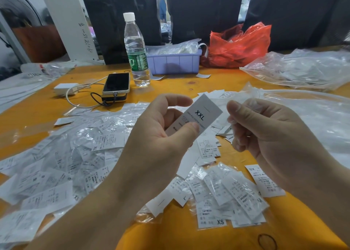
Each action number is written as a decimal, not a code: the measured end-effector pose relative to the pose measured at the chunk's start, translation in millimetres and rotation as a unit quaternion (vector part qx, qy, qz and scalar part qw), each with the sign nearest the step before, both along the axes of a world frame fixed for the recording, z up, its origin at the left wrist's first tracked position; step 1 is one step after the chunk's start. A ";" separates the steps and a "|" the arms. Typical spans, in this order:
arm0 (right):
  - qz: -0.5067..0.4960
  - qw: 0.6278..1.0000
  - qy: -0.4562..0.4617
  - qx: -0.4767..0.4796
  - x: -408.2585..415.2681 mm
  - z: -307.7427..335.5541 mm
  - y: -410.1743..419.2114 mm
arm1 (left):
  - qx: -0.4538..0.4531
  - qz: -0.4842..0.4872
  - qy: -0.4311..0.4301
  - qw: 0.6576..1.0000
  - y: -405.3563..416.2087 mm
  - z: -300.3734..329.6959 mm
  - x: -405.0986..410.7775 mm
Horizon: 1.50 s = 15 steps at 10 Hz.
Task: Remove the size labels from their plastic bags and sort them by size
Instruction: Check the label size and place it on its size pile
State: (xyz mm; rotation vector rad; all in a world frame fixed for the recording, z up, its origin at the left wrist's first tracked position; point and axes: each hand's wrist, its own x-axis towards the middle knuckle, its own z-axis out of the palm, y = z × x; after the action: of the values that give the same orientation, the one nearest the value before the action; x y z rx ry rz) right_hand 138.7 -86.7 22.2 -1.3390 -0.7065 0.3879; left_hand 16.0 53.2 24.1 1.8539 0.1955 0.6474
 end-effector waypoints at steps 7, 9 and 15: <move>-0.001 1.000 0.023 0.008 -2.0 3.1 -0.5 | 0.026 0.041 -0.011 0.999 2.6 -0.9 0.6; 0.007 1.000 0.017 0.001 -2.5 2.4 -1.0 | 0.028 0.039 0.002 0.999 2.3 -2.1 0.2; 0.019 1.000 0.016 -0.018 0.8 -1.4 0.2 | 0.028 -0.003 0.030 0.999 -4.8 -3.0 0.3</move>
State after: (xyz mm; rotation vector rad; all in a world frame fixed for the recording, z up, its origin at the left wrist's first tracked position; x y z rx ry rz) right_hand 139.5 -86.5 20.8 -1.3518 -0.7024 0.4526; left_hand 16.3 48.5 21.1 1.9283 0.2136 0.5981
